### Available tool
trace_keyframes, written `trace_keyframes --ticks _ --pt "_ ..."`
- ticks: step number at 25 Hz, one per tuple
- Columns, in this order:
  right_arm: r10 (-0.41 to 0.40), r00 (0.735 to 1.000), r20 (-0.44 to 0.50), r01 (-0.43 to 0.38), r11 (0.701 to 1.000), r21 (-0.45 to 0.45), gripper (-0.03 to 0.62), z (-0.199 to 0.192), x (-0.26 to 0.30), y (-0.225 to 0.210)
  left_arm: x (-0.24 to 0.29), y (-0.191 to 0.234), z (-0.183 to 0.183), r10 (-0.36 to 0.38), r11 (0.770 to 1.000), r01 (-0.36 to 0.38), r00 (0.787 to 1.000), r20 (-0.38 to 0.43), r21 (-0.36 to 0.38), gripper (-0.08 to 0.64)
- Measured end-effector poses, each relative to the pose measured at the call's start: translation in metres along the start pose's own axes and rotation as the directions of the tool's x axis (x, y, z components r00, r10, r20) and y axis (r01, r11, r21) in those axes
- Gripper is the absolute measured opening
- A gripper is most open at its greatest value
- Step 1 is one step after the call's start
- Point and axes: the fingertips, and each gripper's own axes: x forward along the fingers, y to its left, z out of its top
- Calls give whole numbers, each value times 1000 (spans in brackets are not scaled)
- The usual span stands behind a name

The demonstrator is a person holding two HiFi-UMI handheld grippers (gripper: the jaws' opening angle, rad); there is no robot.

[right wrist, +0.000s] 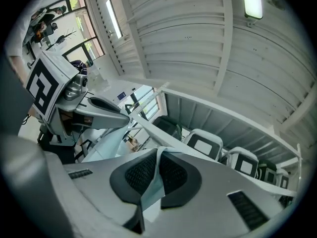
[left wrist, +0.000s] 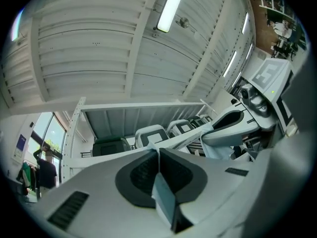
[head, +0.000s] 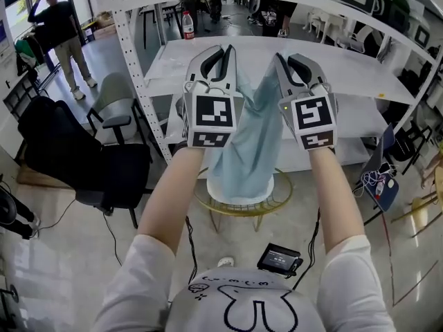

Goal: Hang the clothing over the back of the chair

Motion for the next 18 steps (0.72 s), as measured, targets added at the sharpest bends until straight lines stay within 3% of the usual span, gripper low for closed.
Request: trace_keyframes --ticks 6,12,18 --pt "37 993 -116 -29 997 73 32 -67 -6 34 -13 -23 -72 -48 997 41 992 -120 -61 23" --pt "97 976 -194 -72 989 128 32 -109 -19 71 -31 -40 -122 -76 992 51 973 -217 -117 23" --pt "168 941 -295 -115 976 187 32 -159 -46 115 -66 -73 -175 -136 985 93 937 -321 -145 23"
